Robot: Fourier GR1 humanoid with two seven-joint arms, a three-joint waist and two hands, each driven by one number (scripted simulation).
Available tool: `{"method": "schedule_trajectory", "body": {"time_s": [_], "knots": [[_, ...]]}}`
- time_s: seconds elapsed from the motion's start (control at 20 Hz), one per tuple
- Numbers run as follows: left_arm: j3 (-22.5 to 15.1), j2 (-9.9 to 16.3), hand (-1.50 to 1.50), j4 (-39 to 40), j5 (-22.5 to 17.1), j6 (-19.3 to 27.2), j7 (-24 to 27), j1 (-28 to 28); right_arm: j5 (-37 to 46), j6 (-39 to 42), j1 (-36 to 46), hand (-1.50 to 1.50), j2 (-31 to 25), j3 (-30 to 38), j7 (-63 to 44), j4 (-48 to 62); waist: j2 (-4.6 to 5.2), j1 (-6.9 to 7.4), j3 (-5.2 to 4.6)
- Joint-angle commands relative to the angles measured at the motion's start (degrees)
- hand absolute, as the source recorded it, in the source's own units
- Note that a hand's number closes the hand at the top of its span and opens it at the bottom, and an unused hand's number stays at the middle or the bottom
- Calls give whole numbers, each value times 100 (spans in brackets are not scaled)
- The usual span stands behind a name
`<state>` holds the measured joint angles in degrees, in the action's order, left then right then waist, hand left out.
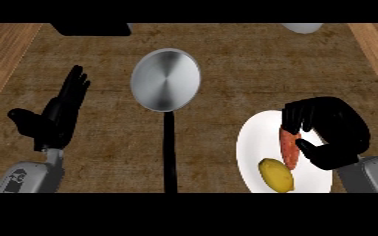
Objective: Pick the lemon from the plate and place it in the pan
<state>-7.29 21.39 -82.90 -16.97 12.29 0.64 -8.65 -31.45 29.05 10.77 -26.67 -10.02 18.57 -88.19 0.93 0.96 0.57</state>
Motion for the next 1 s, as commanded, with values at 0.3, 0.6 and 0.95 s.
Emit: {"method": "schedule_trajectory", "body": {"time_s": [0.3, 0.6, 0.95], "knots": [[-47, -84, 0, -337, -135, 114, -632, -236, 1617, 1813, 303, -150, -1368, 728, 2583, 1614, -30, 157, 2], [17, -68, 0, -228, -232, -28, -722, -330, 2530, 1408, 672, -150, -1564, 232, 3382, 1692, -15, 200, -20], [-15, -66, 0, -508, -115, 76, -785, -92, 3932, 307, 1076, -150, -1985, -671, 3813, 1299, -67, 148, -42]]}}
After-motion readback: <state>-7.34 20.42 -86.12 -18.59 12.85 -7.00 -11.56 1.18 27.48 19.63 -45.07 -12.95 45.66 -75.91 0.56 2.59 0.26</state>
